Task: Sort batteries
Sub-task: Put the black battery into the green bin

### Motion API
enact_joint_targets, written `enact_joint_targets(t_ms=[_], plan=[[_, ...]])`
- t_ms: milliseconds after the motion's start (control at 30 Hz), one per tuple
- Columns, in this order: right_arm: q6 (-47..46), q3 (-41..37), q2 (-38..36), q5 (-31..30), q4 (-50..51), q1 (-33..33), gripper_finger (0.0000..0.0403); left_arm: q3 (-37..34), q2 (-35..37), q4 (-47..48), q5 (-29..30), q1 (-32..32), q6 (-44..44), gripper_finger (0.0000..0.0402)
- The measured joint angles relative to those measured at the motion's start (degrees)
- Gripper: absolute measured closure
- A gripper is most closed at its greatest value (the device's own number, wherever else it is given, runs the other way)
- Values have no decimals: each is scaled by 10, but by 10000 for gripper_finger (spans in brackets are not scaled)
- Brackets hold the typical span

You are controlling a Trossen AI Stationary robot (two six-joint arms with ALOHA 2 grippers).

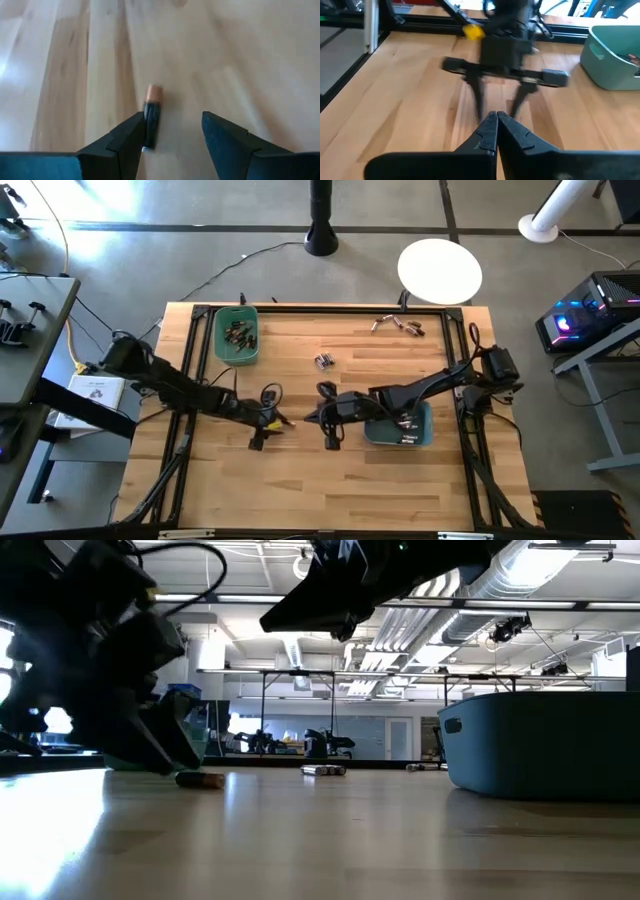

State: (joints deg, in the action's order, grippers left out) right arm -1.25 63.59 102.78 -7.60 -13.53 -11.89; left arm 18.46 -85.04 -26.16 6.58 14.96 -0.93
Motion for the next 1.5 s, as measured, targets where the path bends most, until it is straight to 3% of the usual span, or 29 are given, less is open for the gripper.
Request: enact_joint_targets(t_ms=[400,600,700,867,1067,1233,1433,1500], plan=[[17,0,0,-12,6,-16,402,1,-79,-67,-23,-60,-16,287],[40,0,0,-12,8,-10,402,2,-69,-37,-4,-59,23,364],[43,0,0,-12,8,-7,402,-1,-40,-19,26,-60,49,365],[45,0,0,-12,8,-1,402,20,79,90,129,-80,63,365],[52,0,0,-12,6,5,402,141,224,379,270,-169,71,365],[43,0,0,-12,5,6,402,222,260,573,270,-297,93,365],[62,0,0,-11,4,7,402,225,223,635,165,-457,109,365],[62,0,0,-11,4,8,402,225,197,626,157,-494,99,365]])
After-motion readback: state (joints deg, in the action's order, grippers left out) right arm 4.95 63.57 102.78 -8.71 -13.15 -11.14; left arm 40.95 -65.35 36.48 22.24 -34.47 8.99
